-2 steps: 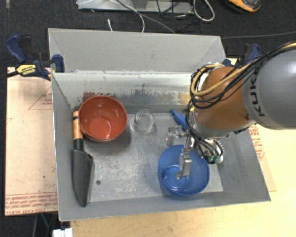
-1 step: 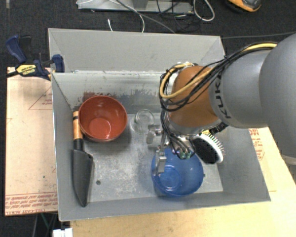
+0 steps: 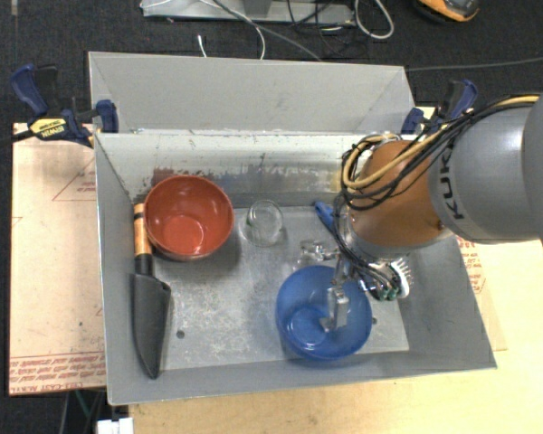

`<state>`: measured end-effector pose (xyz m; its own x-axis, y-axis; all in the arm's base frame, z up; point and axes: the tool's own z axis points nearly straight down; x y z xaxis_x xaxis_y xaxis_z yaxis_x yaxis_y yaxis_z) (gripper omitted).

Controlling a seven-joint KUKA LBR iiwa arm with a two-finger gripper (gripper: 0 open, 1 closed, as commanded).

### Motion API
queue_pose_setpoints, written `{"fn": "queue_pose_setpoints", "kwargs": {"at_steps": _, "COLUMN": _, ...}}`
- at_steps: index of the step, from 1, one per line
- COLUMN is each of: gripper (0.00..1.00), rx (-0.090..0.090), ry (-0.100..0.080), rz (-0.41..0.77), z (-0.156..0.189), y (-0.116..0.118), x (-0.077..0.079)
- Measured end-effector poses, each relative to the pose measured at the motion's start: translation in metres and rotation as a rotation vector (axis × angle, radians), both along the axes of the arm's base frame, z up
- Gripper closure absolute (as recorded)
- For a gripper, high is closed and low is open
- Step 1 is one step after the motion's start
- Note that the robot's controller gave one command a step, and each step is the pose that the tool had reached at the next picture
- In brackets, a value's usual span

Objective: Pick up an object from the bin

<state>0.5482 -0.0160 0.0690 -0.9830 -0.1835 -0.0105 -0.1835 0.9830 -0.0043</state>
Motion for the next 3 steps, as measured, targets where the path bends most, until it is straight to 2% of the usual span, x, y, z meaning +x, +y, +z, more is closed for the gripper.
{"fn": "queue_pose_setpoints", "kwargs": {"at_steps": 1, "gripper": 0.00, "rx": -0.001, "ry": -0.001, "rz": -0.029, "z": 0.001, "y": 0.013, "x": -0.001}}
{"fn": "queue_pose_setpoints", "kwargs": {"at_steps": 2, "gripper": 0.00, "rx": -0.001, "ry": 0.000, "rz": 0.211, "z": 0.066, "y": 0.024, "x": -0.002}}
{"fn": "queue_pose_setpoints", "kwargs": {"at_steps": 3, "gripper": 0.00, "rx": -0.002, "ry": -0.002, "rz": 0.225, "z": 0.079, "y": 0.022, "x": -0.001}}
